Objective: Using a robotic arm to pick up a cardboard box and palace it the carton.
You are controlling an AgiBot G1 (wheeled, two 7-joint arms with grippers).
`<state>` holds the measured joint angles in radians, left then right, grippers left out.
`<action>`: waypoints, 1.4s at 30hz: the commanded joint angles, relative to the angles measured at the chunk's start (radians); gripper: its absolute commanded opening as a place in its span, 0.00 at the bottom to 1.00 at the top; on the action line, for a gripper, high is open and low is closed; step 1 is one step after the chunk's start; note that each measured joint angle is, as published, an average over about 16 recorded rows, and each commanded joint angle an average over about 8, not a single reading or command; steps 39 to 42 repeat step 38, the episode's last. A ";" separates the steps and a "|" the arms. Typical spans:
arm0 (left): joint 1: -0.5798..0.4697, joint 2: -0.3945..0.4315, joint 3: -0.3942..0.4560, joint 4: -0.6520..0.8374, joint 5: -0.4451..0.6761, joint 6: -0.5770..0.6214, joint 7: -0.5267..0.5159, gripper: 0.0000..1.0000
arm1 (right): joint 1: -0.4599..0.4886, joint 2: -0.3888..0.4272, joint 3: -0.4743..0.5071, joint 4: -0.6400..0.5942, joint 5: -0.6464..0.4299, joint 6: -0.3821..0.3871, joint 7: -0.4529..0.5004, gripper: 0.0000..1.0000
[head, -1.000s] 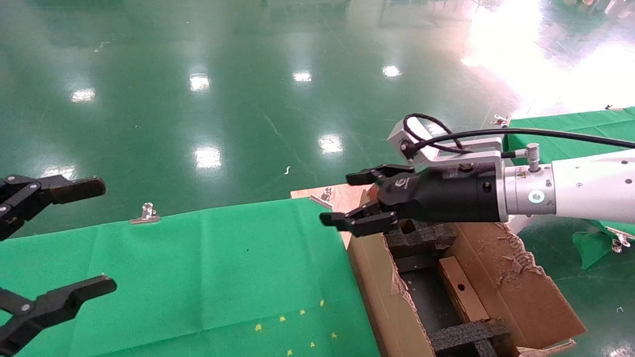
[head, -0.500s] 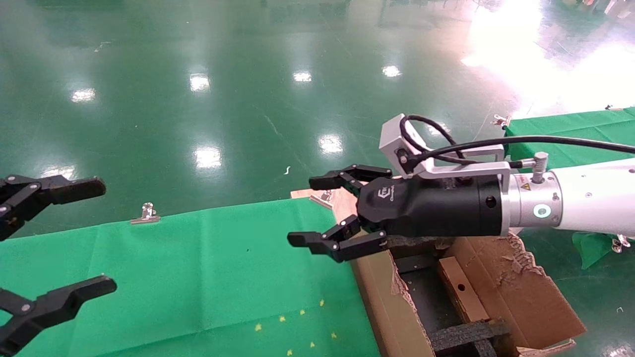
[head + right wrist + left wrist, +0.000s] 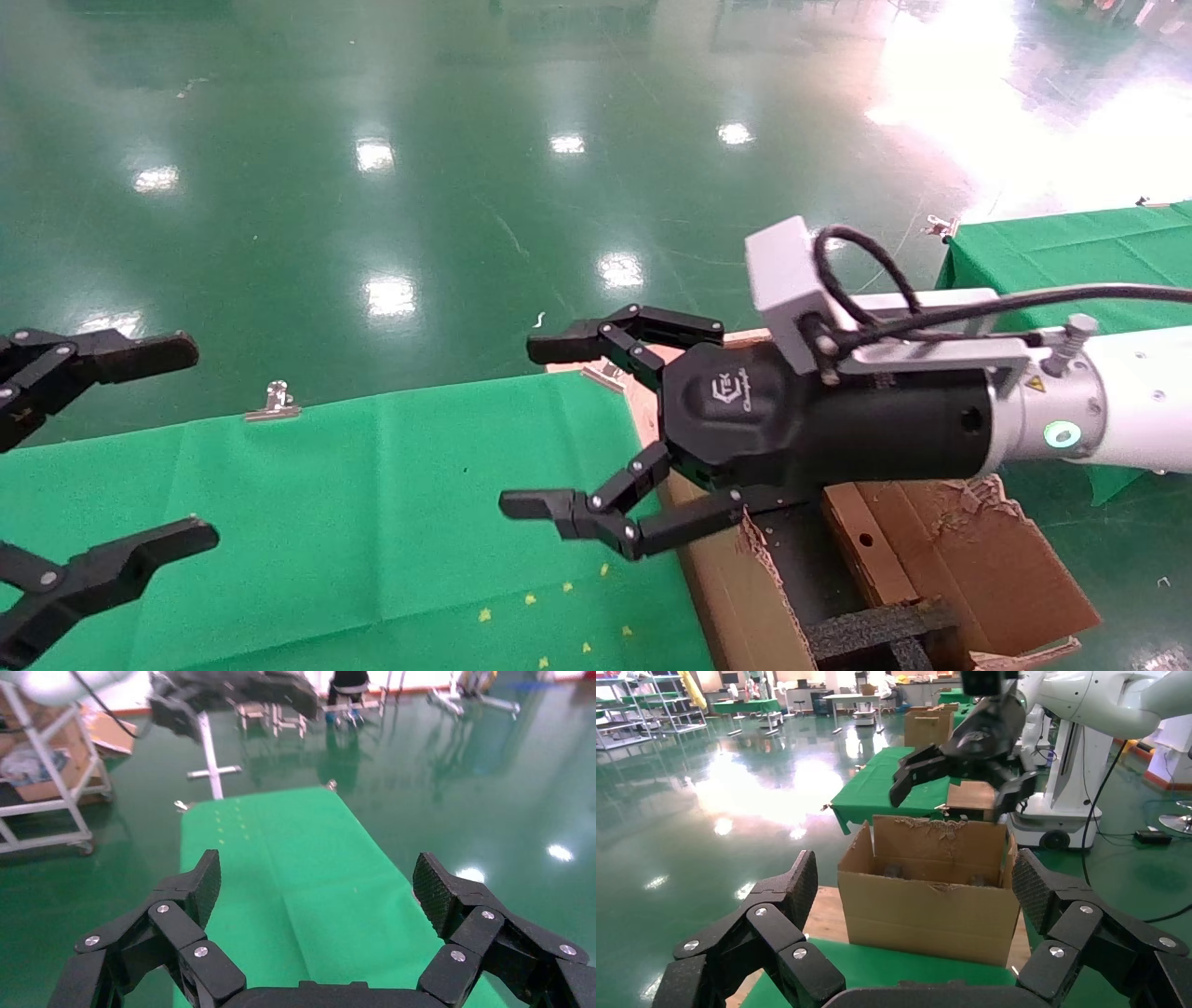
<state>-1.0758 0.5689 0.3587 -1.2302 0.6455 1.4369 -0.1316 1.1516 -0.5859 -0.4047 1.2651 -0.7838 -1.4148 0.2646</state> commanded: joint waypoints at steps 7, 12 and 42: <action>0.000 0.000 0.000 0.000 0.000 0.000 0.000 1.00 | -0.070 -0.023 0.113 0.017 0.048 -0.073 -0.069 1.00; 0.000 0.000 0.000 0.000 0.000 0.000 0.000 1.00 | -0.091 -0.030 0.147 0.022 0.064 -0.095 -0.086 1.00; 0.000 0.000 0.000 0.000 0.000 0.000 0.000 1.00 | -0.078 -0.026 0.127 0.020 0.054 -0.081 -0.076 1.00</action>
